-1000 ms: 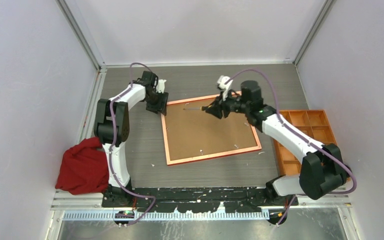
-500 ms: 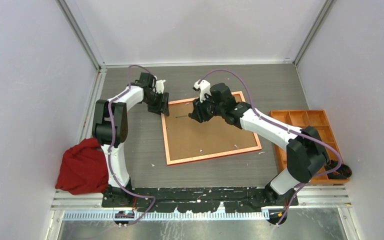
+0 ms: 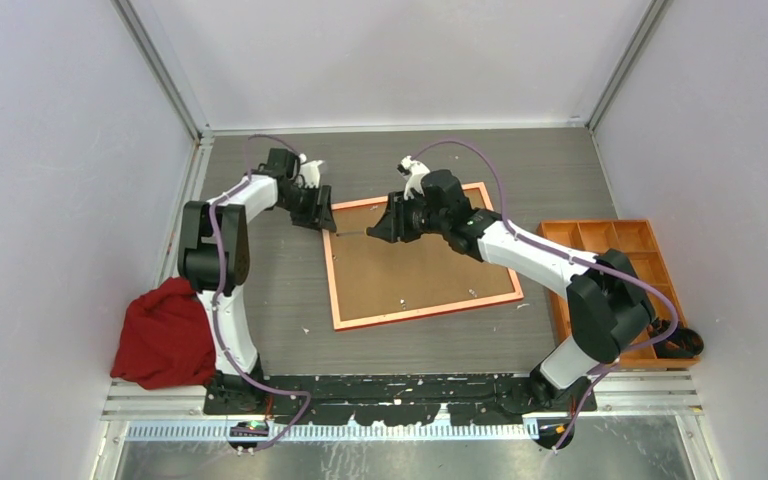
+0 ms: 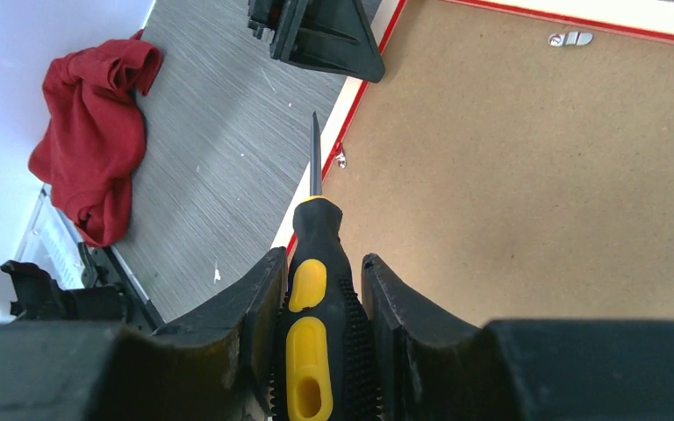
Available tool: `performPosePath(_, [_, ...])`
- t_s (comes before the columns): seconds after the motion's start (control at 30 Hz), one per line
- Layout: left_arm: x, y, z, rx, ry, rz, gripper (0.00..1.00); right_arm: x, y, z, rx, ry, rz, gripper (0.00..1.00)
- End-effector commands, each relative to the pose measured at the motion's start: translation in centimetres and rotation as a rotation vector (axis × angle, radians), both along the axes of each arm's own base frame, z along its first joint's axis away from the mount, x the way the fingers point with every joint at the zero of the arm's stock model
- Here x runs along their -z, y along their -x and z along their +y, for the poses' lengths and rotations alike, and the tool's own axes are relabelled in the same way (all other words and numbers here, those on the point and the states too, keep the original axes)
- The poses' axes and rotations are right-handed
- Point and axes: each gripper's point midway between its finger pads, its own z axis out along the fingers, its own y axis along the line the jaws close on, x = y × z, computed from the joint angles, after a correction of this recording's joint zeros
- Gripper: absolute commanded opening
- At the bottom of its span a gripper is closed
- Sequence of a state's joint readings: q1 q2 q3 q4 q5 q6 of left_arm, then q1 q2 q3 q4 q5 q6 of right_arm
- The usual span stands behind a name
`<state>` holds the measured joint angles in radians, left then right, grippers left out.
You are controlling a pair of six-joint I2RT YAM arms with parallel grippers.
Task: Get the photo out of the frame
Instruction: Release the photo frame item from the photo frame.
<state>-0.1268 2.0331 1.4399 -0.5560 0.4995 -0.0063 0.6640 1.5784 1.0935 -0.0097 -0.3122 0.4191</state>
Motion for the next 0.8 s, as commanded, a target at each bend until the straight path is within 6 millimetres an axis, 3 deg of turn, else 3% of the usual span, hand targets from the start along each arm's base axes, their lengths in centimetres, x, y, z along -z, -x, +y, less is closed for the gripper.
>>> performPosePath(0.0, [-3.0,-0.8,-0.3,0.032,0.088,-0.111,0.55,-1.9,-0.3,0.7,0.031,-0.085,0.009,0.01])
performPosePath(0.2, [-2.8,-0.8,-0.2,0.029,0.134,-0.119,0.55,-1.4,0.1,0.5,0.028,-0.057,0.047,0.01])
performPosePath(0.37, [-2.8,-0.9,0.2,-0.017,0.190,-0.131,0.55,-1.4,1.2,1.2,0.026,-0.137,0.134,0.01])
performPosePath(0.77, [-2.2,-0.3,-0.2,-0.020,0.256,-0.107,0.54,3.2,0.8,1.3,0.100,-0.071,0.289,0.01])
